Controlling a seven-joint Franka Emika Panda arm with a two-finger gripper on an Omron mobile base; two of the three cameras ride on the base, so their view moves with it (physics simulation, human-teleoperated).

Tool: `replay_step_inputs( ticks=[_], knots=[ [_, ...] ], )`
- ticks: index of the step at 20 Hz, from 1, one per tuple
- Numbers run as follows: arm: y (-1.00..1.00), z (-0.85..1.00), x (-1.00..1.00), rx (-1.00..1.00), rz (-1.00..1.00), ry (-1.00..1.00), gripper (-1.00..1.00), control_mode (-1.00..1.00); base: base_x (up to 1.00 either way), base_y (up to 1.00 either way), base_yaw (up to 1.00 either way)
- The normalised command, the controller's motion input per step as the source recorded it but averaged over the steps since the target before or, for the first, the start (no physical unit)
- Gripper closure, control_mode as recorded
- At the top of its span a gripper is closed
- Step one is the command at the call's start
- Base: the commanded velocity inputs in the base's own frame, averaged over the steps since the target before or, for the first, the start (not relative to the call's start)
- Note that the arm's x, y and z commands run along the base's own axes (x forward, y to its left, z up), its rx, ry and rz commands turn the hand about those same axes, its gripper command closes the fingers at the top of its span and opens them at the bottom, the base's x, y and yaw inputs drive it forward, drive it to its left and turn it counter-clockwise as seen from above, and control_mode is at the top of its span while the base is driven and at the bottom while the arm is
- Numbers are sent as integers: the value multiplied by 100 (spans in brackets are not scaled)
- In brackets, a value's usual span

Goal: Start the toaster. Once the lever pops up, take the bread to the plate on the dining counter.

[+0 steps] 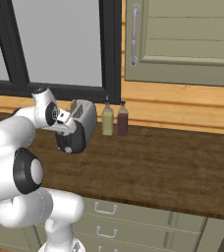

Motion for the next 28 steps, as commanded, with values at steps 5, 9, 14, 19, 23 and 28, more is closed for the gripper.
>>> replay_step_inputs(
  ticks=[5, 9, 14, 19, 23, 28],
  knots=[
    [0, -6, 13, 0, 1, 0, 100, -100, 0, 0, 0],
    [0, 0, 20, 0, 3, -1, 100, -100, 0, 0, 0],
    [0, -15, 3, 0, 1, 0, 100, -100, 0, 0, 0],
    [0, -54, 0, 0, 0, 0, 100, -100, 0, 0, 0],
    [0, -71, 0, 0, 0, 0, 100, -100, 0, 0, 0],
    [0, -82, -9, 0, 0, 0, 100, -100, 0, 0, 0]
  ],
)
